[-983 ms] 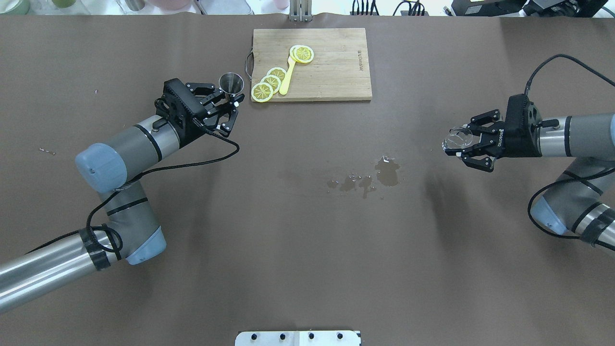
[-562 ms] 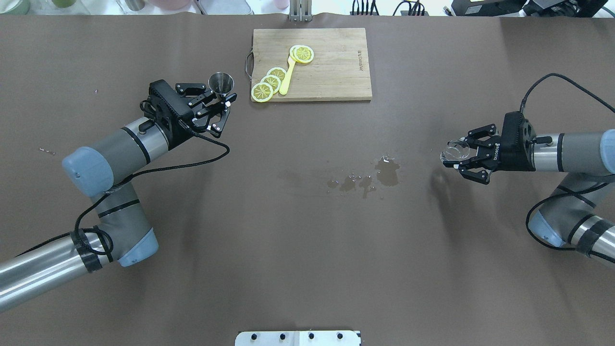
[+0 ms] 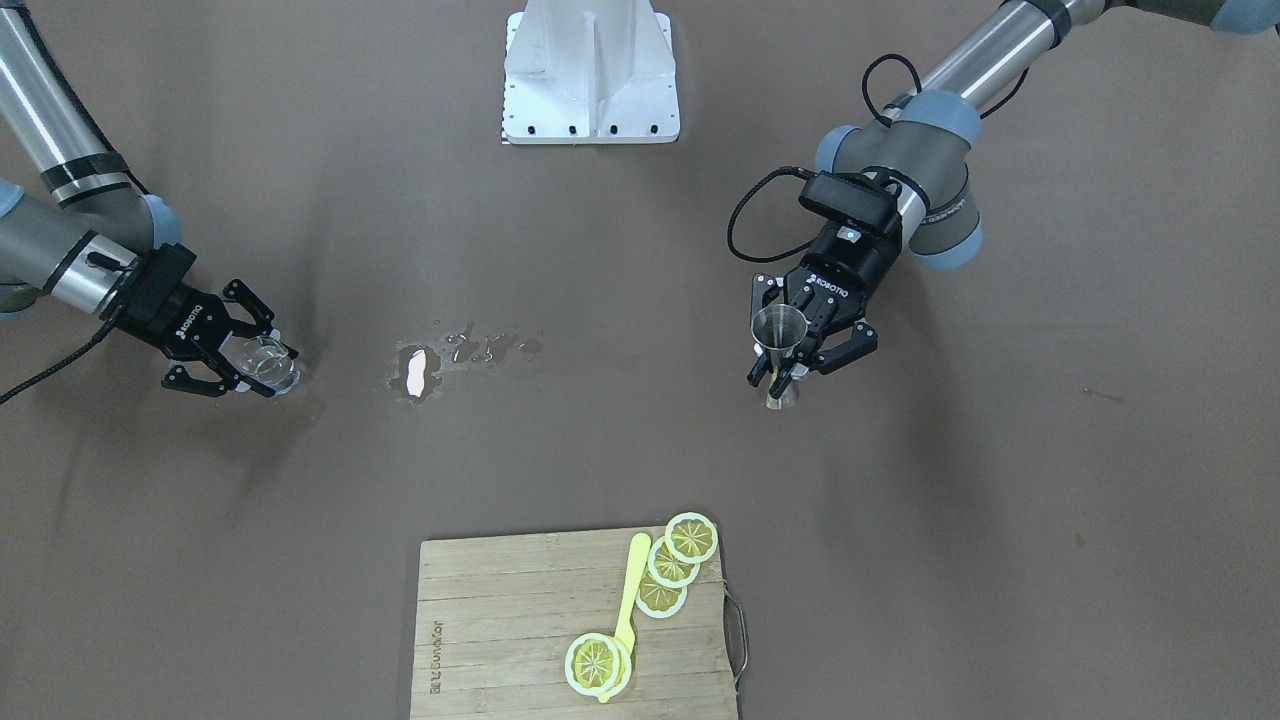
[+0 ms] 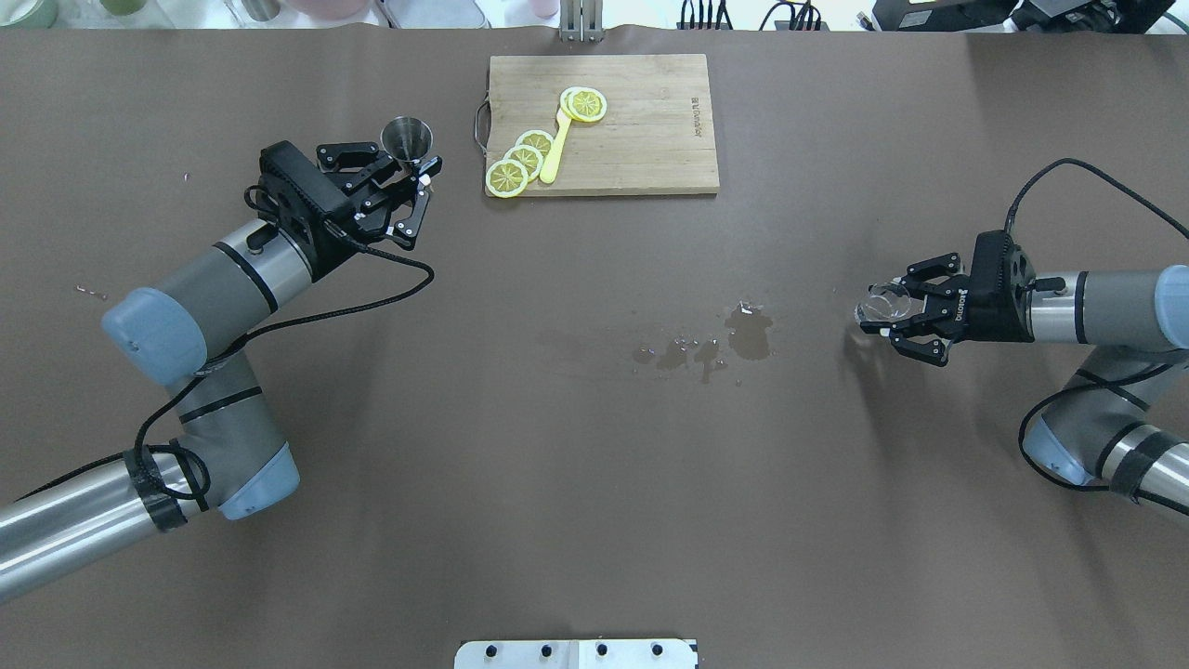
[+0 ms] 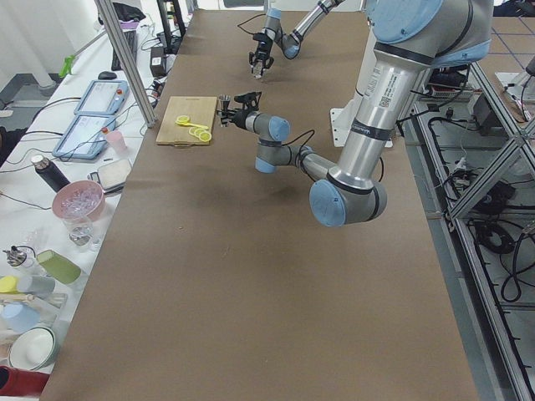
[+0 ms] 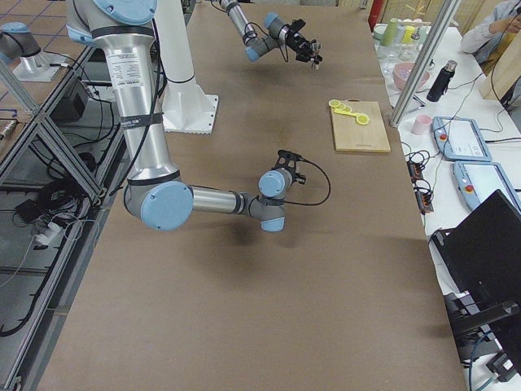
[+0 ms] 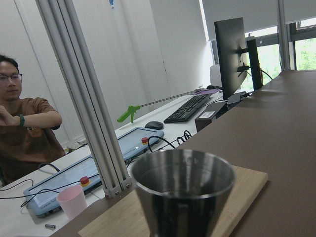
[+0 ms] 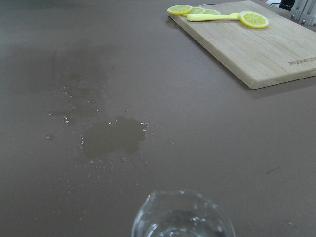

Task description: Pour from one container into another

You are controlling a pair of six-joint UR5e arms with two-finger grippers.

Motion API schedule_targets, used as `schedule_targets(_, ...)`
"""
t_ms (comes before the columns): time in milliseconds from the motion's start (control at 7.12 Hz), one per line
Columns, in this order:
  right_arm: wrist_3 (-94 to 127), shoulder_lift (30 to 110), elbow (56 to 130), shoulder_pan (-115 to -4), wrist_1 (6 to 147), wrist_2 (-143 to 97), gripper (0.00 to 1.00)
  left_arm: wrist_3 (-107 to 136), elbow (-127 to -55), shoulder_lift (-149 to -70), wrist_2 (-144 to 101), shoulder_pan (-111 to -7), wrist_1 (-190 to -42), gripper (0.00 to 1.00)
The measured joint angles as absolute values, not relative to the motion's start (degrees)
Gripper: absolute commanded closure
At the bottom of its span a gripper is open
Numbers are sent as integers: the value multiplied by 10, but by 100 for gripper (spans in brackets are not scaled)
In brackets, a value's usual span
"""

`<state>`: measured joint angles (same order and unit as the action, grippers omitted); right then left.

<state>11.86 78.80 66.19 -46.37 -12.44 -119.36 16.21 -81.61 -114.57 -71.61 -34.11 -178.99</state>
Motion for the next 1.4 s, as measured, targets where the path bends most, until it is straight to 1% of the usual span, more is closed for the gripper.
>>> schedule_targets(421,119,784,652,-462,-126,-1192,100,172,-814,-1132,-704,-365,-1772,100)
schedule_targets(702,119,783,648,-461,-126,-1192,100,229,-805,-1134,-681,-389,-1733,100)
schedule_targets(1123,119,781,646,-460,-126,-1192,100,330,-759,-1143,-615,-382,-1729,100)
schedule_targets(1404,119,776,643,-460,-126,-1191,100,350,-732,-1155,-577,-365,-1735,100)
